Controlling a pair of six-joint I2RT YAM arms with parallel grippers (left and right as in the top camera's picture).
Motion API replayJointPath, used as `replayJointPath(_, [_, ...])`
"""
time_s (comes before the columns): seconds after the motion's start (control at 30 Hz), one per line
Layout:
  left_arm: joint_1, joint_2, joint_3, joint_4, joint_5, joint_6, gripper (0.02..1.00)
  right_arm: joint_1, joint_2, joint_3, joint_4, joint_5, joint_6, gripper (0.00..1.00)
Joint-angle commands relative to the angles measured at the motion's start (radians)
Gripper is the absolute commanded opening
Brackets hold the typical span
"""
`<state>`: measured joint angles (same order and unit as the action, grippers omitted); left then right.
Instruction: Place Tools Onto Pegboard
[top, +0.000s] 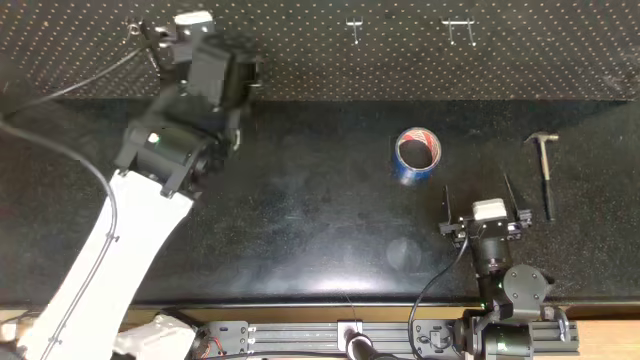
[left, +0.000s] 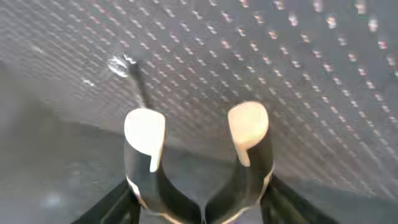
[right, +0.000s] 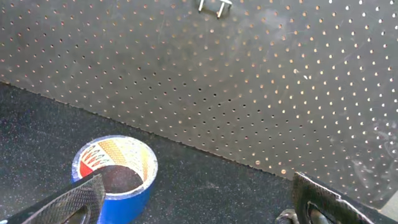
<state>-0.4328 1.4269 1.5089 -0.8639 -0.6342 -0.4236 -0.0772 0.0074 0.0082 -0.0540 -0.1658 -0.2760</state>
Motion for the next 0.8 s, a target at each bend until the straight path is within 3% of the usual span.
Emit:
replayJointPath(0.03, [0.002, -0.080, -0.295, 0.768, -0.157, 0.276, 0.029, 0.006, -0.006, -0.003, -0.004, 0.001, -0.007, 0.974])
replayJointPath(0.2, [0.002, -0.036, -0.412, 1.043, -0.106, 0.276, 0.027, 0.006, -0.006, -0.003, -0.004, 0.001, -0.007, 0.976])
replayJointPath(0.3, [0.008, 0.066, -0.412, 1.167, -0.004, 0.275, 0.029, 0.006, -0.006, -0.003, -0.004, 0.001, -0.007, 0.976])
replayJointPath(0.43, [0.017, 0.118, -0.417, 1.169, -0.003, 0.275, 0.027, 0.006, -0.006, -0.003, -0.004, 0.001, -0.007, 0.974])
replayJointPath(0.53, [0.053, 0.118, -0.497, 1.195, 0.097, 0.263, 0.029, 0.006, -0.006, -0.003, -0.004, 0.001, -0.007, 0.976])
replayJointPath(0.8, [0.054, 0.187, -0.539, 1.263, 0.116, 0.230, 0.029, 0.006, -0.006, -0.003, -0.004, 0.001, -0.007, 0.976])
